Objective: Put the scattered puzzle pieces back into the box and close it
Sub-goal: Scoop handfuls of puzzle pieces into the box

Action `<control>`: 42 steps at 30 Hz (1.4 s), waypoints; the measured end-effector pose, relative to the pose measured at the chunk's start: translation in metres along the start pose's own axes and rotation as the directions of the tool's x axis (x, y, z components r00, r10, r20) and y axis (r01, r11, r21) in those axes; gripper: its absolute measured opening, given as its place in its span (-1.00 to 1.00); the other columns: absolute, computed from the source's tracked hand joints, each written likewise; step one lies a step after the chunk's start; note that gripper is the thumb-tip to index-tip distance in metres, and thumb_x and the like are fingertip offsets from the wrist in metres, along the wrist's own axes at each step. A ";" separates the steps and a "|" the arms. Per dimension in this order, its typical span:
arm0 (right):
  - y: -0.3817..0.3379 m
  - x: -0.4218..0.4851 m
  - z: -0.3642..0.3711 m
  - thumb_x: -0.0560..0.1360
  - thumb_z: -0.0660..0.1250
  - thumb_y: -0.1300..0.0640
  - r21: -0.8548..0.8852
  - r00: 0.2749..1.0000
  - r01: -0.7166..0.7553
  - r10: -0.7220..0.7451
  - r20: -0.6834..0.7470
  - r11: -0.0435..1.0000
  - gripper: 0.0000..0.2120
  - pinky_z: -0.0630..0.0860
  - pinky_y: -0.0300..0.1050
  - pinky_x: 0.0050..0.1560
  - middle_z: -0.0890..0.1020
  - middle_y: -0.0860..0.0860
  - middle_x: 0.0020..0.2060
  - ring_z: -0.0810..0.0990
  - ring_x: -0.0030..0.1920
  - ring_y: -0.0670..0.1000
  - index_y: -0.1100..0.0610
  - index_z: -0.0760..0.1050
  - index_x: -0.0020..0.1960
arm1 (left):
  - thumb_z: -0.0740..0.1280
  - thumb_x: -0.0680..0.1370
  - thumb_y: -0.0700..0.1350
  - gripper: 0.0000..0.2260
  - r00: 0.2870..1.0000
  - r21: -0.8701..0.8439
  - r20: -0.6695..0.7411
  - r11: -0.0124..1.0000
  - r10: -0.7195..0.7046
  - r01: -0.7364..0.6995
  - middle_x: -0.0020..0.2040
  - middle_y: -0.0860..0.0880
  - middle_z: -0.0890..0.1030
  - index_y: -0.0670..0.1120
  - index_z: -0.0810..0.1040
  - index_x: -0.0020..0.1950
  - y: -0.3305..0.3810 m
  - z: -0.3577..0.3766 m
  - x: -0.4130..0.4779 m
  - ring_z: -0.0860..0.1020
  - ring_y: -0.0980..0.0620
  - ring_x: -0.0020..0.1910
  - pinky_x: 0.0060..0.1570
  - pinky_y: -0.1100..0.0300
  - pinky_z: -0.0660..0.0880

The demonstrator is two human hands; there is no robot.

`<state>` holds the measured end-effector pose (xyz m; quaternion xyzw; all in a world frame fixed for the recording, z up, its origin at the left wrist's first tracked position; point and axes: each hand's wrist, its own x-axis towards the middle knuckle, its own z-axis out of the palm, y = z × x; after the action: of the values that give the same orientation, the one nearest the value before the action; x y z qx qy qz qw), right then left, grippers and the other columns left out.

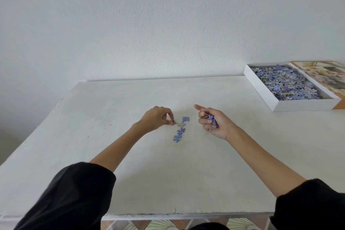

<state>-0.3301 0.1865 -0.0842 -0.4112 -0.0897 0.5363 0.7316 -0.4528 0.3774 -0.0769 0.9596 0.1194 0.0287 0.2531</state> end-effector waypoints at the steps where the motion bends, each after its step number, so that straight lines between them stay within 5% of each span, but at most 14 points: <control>1: 0.001 0.000 0.002 0.46 0.25 0.21 -0.073 0.999 -0.027 0.023 -0.048 0.997 -0.84 0.10 -0.36 -0.70 0.41 -0.06 -0.50 0.25 -0.61 -0.16 0.16 0.49 0.03 | 0.42 0.46 -0.08 -0.87 0.999 0.024 0.047 1.000 -0.005 0.004 -0.49 0.08 0.28 -0.11 0.58 -0.07 0.002 -0.003 0.002 0.21 0.14 -0.50 -0.43 0.28 0.12; 7: 0.009 0.002 0.011 0.57 0.13 0.17 -0.340 0.987 -0.075 0.021 -0.161 0.937 -0.81 0.09 -0.35 -0.68 0.35 -0.08 -0.54 0.23 -0.61 -0.16 0.14 0.51 0.03 | 0.39 0.49 -0.09 -0.83 0.965 0.082 0.254 0.996 -0.062 0.043 -0.39 0.08 0.34 -0.14 0.55 0.02 0.012 -0.017 0.011 0.29 0.18 -0.42 -0.41 0.32 0.20; 10: 0.009 -0.001 0.017 0.55 0.18 0.21 -0.653 0.974 -0.021 -0.131 -0.183 0.757 -0.83 0.06 -0.34 -0.64 0.35 -0.05 -0.49 0.21 -0.59 -0.15 0.13 0.56 -0.01 | 0.38 0.50 -0.12 -0.89 0.957 0.095 0.284 0.995 -0.055 0.029 -0.37 0.12 0.37 -0.13 0.53 -0.04 0.011 -0.017 0.014 0.35 0.16 -0.37 -0.35 0.32 0.25; 14: 0.006 0.001 0.019 0.51 0.25 0.25 -0.815 0.960 0.018 -0.237 -0.147 0.579 -0.87 0.07 -0.32 -0.58 0.33 -0.01 -0.46 0.19 -0.59 -0.14 0.13 0.57 -0.04 | 0.34 0.52 -0.12 -0.88 0.948 0.100 0.317 0.995 -0.006 -0.027 -0.25 0.06 0.48 0.00 0.43 -0.17 0.003 -0.014 0.012 0.51 0.01 -0.16 -0.21 0.27 0.34; 21: 0.007 0.009 0.022 0.49 0.27 0.26 -0.853 0.964 0.015 -0.235 -0.127 0.522 -0.87 0.09 -0.32 -0.57 0.33 0.00 -0.45 0.17 -0.59 -0.12 0.11 0.57 -0.08 | 0.41 0.46 -0.02 -0.67 0.991 0.102 0.127 0.993 0.038 -0.052 -0.42 0.04 0.33 -0.01 0.48 0.19 -0.004 -0.012 0.006 0.24 0.13 -0.46 -0.41 0.28 0.16; 28: 0.009 0.013 0.021 0.48 0.28 0.25 -0.847 0.963 0.018 -0.237 -0.129 0.532 -0.89 0.07 -0.31 -0.57 0.33 0.00 -0.47 0.18 -0.59 -0.12 0.15 0.57 -0.04 | 0.43 0.44 -0.02 -0.80 0.997 0.178 -0.066 0.984 0.040 -0.027 -0.48 0.11 0.30 -0.05 0.64 0.01 -0.001 -0.009 0.009 0.25 0.17 -0.49 -0.43 0.31 0.16; 33: 0.007 0.016 0.017 0.47 0.33 0.23 -0.880 0.946 0.038 -0.300 -0.120 0.473 -0.91 0.14 -0.32 -0.59 0.31 -0.04 -0.52 0.22 -0.60 -0.13 0.14 0.55 -0.03 | 0.43 0.45 -0.06 -0.80 0.994 0.164 0.110 0.987 -0.014 -0.004 -0.44 0.11 0.32 -0.10 0.61 0.02 0.003 -0.017 0.020 0.27 0.18 -0.46 -0.42 0.30 0.16; 39: 0.008 0.026 0.011 0.32 0.50 0.08 -0.977 0.908 0.057 -0.417 -0.035 0.207 -0.76 0.28 -0.25 -0.36 0.42 -0.05 -0.48 0.39 -0.43 -0.13 0.06 0.59 -0.03 | 0.42 0.45 0.01 -0.76 0.957 0.292 0.271 0.956 -0.100 0.017 -0.14 0.04 0.45 -0.04 0.59 0.06 0.014 -0.024 0.034 0.44 0.06 -0.11 -0.17 0.22 0.33; 42: 0.010 0.030 0.010 0.28 0.52 0.04 -0.992 0.893 0.066 -0.450 0.010 0.110 -0.79 0.28 -0.22 -0.37 0.44 -0.08 -0.50 0.40 -0.44 -0.14 0.04 0.63 -0.10 | 0.38 0.47 0.02 -0.78 0.943 0.311 0.313 0.950 -0.109 0.007 -0.14 0.05 0.45 -0.07 0.55 0.04 0.016 -0.025 0.036 0.41 0.06 -0.11 -0.15 0.22 0.32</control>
<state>-0.3303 0.2181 -0.0941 -0.8348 -0.3741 0.1431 0.3777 -0.4175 0.3849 -0.0472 0.9746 0.1072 -0.1569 0.1186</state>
